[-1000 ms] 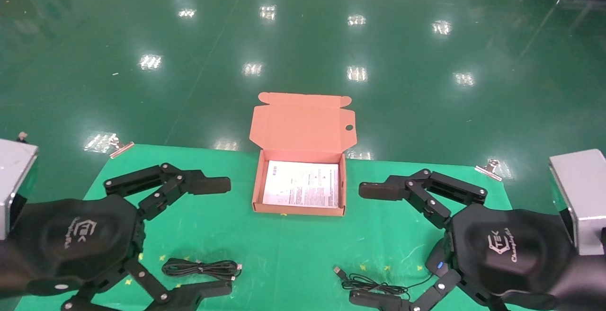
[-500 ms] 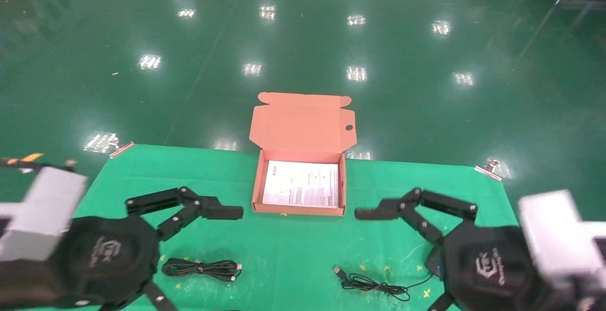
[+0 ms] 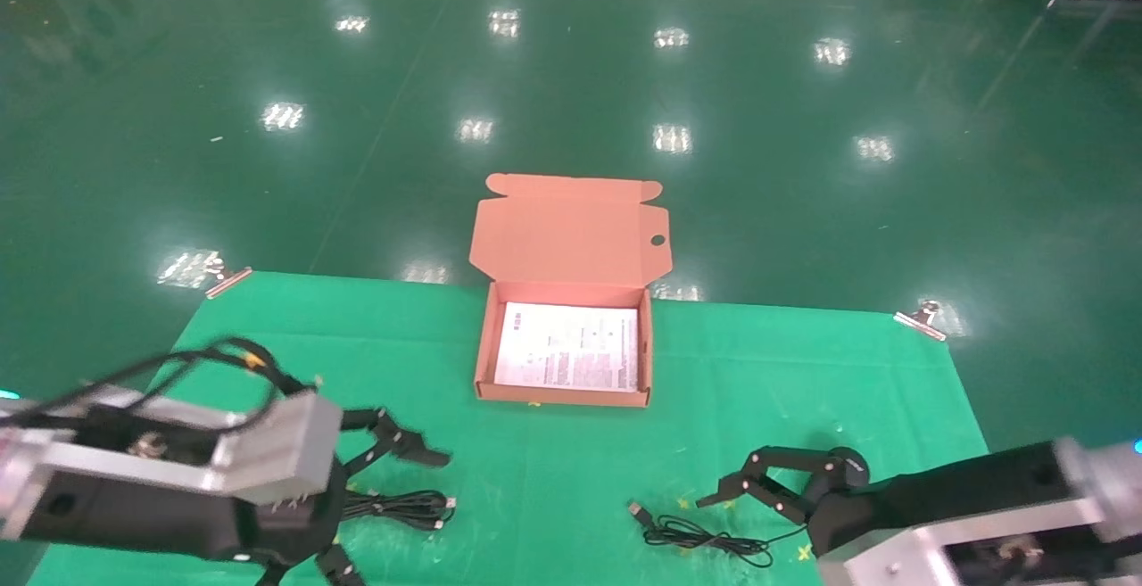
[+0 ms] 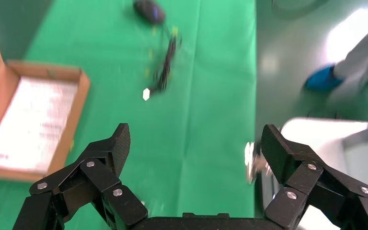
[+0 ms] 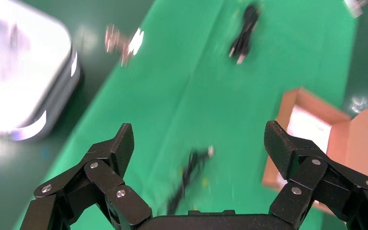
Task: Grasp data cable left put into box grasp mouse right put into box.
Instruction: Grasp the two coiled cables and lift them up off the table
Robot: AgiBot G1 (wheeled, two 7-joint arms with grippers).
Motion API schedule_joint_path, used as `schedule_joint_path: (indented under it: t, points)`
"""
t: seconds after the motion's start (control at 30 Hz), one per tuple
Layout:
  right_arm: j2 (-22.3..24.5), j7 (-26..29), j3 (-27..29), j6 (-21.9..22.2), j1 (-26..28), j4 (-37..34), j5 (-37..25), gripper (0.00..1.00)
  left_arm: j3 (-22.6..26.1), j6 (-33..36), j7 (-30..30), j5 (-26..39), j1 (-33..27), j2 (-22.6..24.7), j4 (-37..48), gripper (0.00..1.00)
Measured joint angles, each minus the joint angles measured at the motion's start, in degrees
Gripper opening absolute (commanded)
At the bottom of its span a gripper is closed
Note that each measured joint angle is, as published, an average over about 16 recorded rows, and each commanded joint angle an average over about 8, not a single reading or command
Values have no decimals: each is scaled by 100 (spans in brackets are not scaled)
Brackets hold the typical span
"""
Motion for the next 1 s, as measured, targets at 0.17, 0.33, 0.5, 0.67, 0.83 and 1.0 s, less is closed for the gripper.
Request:
schedule_joint_path:
  t: [0.17,0.33,0.5,0.67,0.83,1.0]
  points:
    - [-176,-356,-508,131,278,14,-752,100,493,-76,-51,909,-301,254,-19,100]
    - [-357,-524,-852,330,374,22,-1420,100,890,-261,-127,1760,-441,514,-55,100]
    - [-525,-529,-1079,597,305,22,-1986,100,1180,-523,-219,2510,-431,743,-67,100]
    - [-672,-371,-1233,918,123,17,-2462,100,1375,-803,-367,3087,-341,941,12,100]
    - [-803,-75,-1340,1246,-118,0,-2860,100,1469,-1049,-498,3403,-236,1116,309,100]
    - [-930,371,-1393,1500,-342,-47,-3129,100,1478,-1247,-516,3467,-174,1305,865,100]
